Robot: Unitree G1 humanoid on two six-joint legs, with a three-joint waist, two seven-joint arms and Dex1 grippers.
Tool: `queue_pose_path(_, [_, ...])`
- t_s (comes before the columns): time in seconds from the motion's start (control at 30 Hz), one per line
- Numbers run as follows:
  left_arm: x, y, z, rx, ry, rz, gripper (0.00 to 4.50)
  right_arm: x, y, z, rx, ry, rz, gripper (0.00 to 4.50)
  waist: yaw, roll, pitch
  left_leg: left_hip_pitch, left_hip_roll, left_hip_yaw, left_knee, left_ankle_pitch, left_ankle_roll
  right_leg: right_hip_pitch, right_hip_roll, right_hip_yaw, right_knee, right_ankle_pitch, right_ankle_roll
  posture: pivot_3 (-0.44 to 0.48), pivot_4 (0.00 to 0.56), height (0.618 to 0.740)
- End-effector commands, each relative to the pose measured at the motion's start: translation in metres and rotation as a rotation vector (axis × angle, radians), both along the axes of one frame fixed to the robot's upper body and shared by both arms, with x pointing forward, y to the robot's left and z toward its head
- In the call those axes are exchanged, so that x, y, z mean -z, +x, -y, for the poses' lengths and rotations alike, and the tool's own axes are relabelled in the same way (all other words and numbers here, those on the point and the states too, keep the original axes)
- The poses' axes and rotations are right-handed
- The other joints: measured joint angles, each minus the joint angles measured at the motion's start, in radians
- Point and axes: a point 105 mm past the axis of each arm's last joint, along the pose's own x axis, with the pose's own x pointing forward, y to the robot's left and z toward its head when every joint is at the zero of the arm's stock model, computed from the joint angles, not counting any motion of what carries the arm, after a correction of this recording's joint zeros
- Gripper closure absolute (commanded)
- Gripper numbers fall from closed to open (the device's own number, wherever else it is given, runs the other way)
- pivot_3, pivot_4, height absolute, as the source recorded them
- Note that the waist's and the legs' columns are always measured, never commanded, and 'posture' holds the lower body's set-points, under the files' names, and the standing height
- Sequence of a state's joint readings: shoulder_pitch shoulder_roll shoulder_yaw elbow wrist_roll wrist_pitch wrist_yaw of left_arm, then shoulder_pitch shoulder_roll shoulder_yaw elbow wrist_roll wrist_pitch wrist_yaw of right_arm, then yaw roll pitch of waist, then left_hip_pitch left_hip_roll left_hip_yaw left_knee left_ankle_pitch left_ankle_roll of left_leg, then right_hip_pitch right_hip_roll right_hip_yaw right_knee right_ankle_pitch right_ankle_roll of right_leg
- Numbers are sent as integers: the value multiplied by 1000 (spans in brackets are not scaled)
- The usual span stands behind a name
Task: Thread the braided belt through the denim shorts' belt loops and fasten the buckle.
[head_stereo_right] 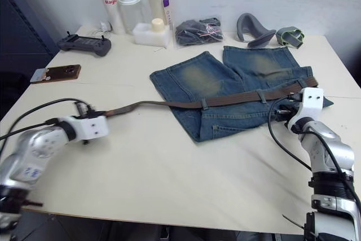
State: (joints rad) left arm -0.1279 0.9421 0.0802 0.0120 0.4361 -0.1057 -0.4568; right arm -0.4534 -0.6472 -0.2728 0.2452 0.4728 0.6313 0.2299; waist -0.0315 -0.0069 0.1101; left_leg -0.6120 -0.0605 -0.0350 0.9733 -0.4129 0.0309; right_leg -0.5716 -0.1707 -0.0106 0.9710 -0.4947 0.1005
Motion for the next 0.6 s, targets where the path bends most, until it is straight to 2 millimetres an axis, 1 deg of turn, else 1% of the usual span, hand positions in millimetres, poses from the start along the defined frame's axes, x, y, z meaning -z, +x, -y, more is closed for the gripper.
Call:
queue_pose_path(0.03, [-16,-16,-21,-67,35,48,4500,18,3,-10,-32,16,-75,4485,-1,0,0,0,0,0,0,-1,0,0,0,0,0,0,0,0,150,631])
queue_pose_path(0.13, [-13,-24,-20,-80,-8,39,4500,14,7,-16,-51,19,-68,4485,-2,0,0,0,0,0,0,-1,0,-1,0,-1,0,0,0,0,150,631])
queue_pose_path(0.2, [-10,-23,-10,-59,-70,37,4500,12,10,-19,-63,22,-64,4485,-1,0,0,0,0,0,0,-1,0,-1,0,-2,1,0,-1,0,150,631])
queue_pose_path(0.23, [-8,-22,1,-28,-135,25,4500,10,11,-20,-67,18,-59,4485,-1,1,0,0,0,0,0,-1,0,-1,-1,-2,1,0,-1,0,150,631])
queue_pose_path(0.33, [-6,-20,25,41,-279,-12,4500,5,12,-21,-77,8,-44,4485,-3,0,0,-1,0,0,0,-1,0,-2,-1,-2,1,0,0,0,150,631])
queue_pose_path(0.37, [-11,-19,34,62,-383,-20,4500,1,10,-23,-101,3,-35,4485,-3,1,0,-1,0,0,0,-1,0,-2,-1,-2,1,0,0,0,150,631])
queue_pose_path(0.4, [-16,-19,40,82,-464,-26,3665,-3,9,-25,-119,-3,-24,4500,-2,1,0,-1,0,0,0,-1,0,-2,-1,-2,2,0,0,0,150,631])
queue_pose_path(0.43, [-22,-18,44,101,-526,-26,3377,-8,7,-26,-134,-7,-9,4500,-2,1,0,-1,0,0,0,0,0,-3,-1,-2,2,0,0,0,150,631])
queue_pose_path(0.47, [-31,-16,47,126,-592,-22,2885,-14,5,-30,-165,13,6,4178,-1,1,0,-2,1,0,0,0,-1,-3,-1,-3,2,0,0,0,150,631])
queue_pose_path(0.5, [-40,-15,51,158,-646,-23,2533,-20,2,-32,-183,17,17,3846,0,1,0,-3,1,0,0,0,-1,-4,-1,-3,3,0,0,0,150,631])
queue_pose_path(0.53, [-47,-15,56,194,-687,-29,2004,-25,-1,-33,-200,15,25,3534,-1,1,0,-3,1,0,0,1,-3,-5,-1,-3,3,0,0,0,150,631])
queue_pose_path(0.6, [-60,-20,82,347,-724,-99,1157,-37,-7,-29,-222,-16,42,2623,0,3,1,-3,1,0,-1,2,-4,-5,-1,-3,3,0,0,0,150,631])
